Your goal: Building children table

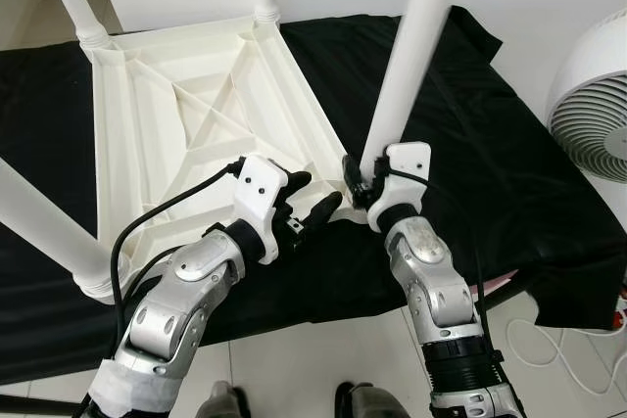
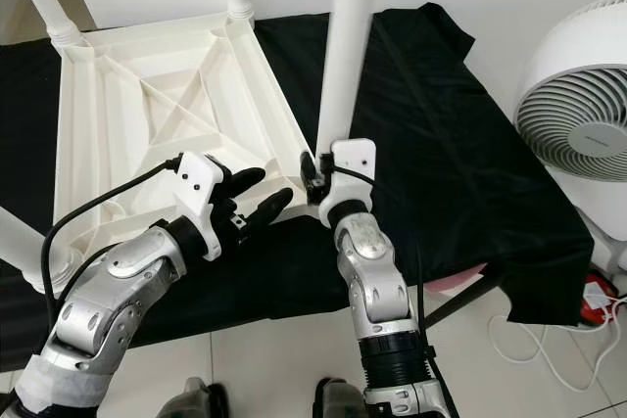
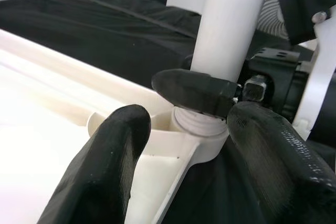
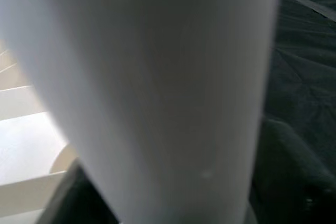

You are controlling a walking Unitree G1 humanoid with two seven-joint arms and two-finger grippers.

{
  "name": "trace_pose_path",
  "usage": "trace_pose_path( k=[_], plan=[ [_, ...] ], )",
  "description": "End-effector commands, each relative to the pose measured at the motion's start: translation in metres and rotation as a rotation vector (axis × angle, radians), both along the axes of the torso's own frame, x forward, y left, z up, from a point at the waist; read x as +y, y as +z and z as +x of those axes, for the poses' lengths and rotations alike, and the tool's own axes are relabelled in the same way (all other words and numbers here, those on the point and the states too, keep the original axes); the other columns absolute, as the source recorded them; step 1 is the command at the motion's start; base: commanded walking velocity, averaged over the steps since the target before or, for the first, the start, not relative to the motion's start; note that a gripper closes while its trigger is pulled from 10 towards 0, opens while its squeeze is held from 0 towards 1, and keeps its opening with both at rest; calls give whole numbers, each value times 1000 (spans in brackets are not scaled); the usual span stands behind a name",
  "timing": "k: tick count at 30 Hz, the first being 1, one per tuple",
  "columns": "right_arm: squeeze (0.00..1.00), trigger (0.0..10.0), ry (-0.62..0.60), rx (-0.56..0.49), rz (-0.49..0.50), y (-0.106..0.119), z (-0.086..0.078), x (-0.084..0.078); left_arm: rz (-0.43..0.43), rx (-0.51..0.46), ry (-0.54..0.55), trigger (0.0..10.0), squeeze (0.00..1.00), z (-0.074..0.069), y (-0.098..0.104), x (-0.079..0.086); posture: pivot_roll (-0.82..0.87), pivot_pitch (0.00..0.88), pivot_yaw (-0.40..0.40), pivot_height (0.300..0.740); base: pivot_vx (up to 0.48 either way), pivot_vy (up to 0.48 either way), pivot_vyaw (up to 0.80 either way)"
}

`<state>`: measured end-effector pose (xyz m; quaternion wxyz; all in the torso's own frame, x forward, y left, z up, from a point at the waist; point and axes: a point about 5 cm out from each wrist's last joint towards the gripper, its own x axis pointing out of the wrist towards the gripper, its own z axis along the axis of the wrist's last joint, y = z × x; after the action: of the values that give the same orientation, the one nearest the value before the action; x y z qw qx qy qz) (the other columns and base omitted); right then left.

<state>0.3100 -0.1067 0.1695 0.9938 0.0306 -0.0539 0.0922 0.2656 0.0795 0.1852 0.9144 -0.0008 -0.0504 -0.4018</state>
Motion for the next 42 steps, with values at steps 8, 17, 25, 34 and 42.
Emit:
trace_pose_path(
  k=[8, 17, 25, 34, 42],
  plan=[
    [0, 10000, 107, -6, -17, -2, -7, -2, 15, -1, -76, 10000, 0, -2, -2, -4, -116, 135, 66, 740, 0, 0, 0],
    [0, 10000, 442, -69, -143, 6, -11, -14, 36, 13, -79, 10000, 0, -13, -13, 4, -94, 106, 22, 740, 0, 0, 0],
    [0, 10000, 606, -70, -203, 10, -5, -24, 72, 16, -36, 10000, 0, -18, -24, 10, -69, 103, 15, 740, 0, 0, 0],
    [0, 0, 641, -24, -274, -4, -2, -37, 64, 13, -17, 10000, 0, -19, -22, 13, -46, 94, 19, 740, 0, 0, 0],
    [0, 0, 533, -36, -196, -6, 0, -32, 51, 4, -29, 10000, 0, -19, -22, 11, -48, 94, 15, 740, 0, 0, 0]
  ],
)
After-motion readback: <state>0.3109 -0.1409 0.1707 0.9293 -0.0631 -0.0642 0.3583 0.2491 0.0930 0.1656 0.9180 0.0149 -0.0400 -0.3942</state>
